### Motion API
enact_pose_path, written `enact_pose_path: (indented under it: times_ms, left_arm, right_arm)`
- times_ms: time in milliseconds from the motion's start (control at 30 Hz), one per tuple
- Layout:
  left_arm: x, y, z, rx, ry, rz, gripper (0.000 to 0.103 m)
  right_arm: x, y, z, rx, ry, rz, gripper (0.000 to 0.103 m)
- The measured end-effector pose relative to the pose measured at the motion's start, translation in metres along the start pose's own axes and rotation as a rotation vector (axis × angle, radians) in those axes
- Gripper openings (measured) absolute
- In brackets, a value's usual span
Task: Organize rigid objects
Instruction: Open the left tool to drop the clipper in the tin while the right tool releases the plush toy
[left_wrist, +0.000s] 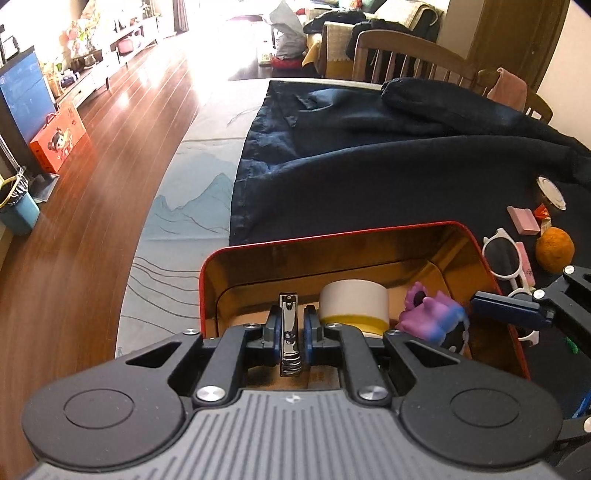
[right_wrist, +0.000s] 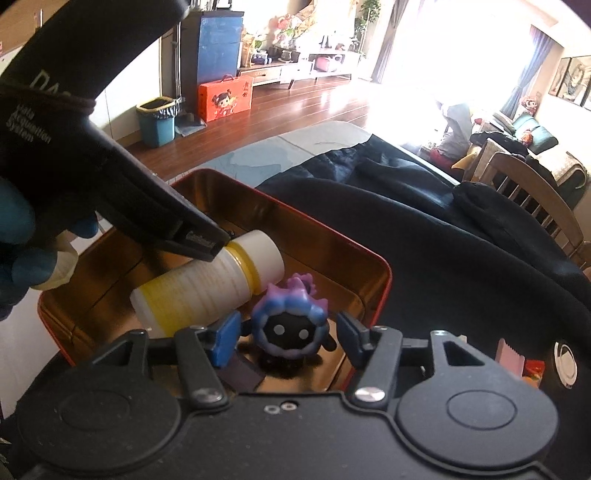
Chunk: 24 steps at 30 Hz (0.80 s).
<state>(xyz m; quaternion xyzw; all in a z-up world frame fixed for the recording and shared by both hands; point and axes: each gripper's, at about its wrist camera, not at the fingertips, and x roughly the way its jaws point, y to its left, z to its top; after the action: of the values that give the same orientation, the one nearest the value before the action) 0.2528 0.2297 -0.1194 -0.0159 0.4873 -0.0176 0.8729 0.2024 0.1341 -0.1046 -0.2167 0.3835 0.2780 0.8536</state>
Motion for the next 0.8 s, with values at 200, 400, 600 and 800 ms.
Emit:
enact_pose_path:
  times_ms: [200, 400, 600, 800]
  left_arm:
    - [-0.012, -0.003, -0.004, 0.009, -0.015, -0.003, 0.011]
    - [-0.027, -0.006, -0.007, 0.006, -0.039, -0.018, 0.011]
    - [-0.046, -0.016, -0.01, 0.012, -0.072, -0.041, 0.022]
    - [-0.066, -0.028, -0.016, 0.022, -0.106, -0.059, 0.025]
  right_arm:
    - [-0.017, -0.007, -0.002, 0.045, -0.032, 0.022, 0.06]
    - [-0.034, -0.018, -0.006, 0.114, -0.058, 0.042, 0.062]
    - [-0.056, -0.025, -0.009, 0.157, -0.099, 0.052, 0.065]
    - [-0.075, -0.033, -0.014, 0.203, -0.133, 0.067, 0.069]
